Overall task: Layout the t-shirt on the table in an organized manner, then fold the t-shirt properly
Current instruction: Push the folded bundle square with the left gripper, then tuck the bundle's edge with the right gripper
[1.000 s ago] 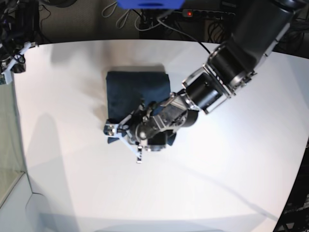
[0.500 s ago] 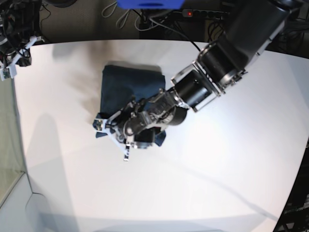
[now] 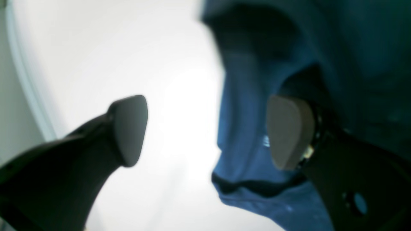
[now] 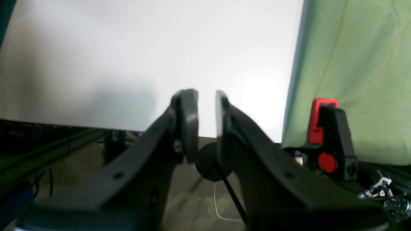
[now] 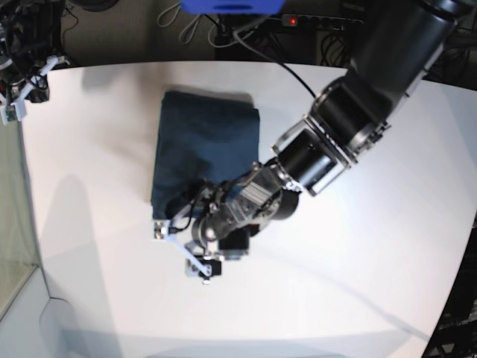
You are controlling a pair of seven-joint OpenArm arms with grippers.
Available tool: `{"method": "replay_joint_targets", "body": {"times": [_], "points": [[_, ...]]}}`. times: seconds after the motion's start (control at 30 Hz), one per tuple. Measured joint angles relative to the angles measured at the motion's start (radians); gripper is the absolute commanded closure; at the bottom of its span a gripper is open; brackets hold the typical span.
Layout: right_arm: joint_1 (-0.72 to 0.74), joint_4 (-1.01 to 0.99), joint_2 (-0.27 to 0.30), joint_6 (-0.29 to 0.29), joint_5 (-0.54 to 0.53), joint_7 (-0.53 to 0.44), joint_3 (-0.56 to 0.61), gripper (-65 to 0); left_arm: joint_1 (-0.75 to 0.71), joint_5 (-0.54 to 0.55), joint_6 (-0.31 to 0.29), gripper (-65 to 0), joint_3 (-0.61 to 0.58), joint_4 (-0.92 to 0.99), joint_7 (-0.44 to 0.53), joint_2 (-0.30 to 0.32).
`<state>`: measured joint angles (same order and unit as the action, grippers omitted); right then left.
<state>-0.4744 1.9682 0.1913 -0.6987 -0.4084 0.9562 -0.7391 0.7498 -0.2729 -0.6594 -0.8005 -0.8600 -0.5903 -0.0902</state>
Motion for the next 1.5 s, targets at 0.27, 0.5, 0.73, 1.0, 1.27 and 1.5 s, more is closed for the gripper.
{"method": "replay_joint_targets", "body": {"times": [0.27, 0.5, 0.73, 1.0, 1.27, 1.5], "points": [[0.008, 0.000, 0.002, 0.000, 0.003, -0.002, 0.085, -8.5, 0.000, -0.002, 0.001, -55.8, 0.310, -0.169, -0.020, 0.010], [0.130, 0.031, -0.005, 0.000, 0.003, 0.003, 0.243, -8.0, -0.203, -0.014, -0.002, -44.4, 0.692, -0.481, -0.265, 0.135], [0.376, 0.029, -0.041, 0.001, 0.009, 0.123, 0.376, -8.0, -0.473, 0.007, -0.007, 0.0, 0.906, -0.776, -0.360, 0.233], [0.509, 0.026, -0.195, 0.000, 0.007, 0.214, 0.635, -8.0, -0.824, 0.002, -0.008, 0.0, 1.201, -0.995, -0.413, 0.291], [0.393, -0.037, -0.222, 0.000, 0.003, 0.096, 0.797, -8.0, -1.030, 0.006, -0.006, 0.0, 1.394, -1.093, -0.406, 0.255], [0.349, -0.249, -0.167, 0.000, 0.002, -0.025, 0.800, -8.0, -1.072, 0.002, -0.006, 0.0, 1.448, -1.100, -0.404, 0.205]]}}
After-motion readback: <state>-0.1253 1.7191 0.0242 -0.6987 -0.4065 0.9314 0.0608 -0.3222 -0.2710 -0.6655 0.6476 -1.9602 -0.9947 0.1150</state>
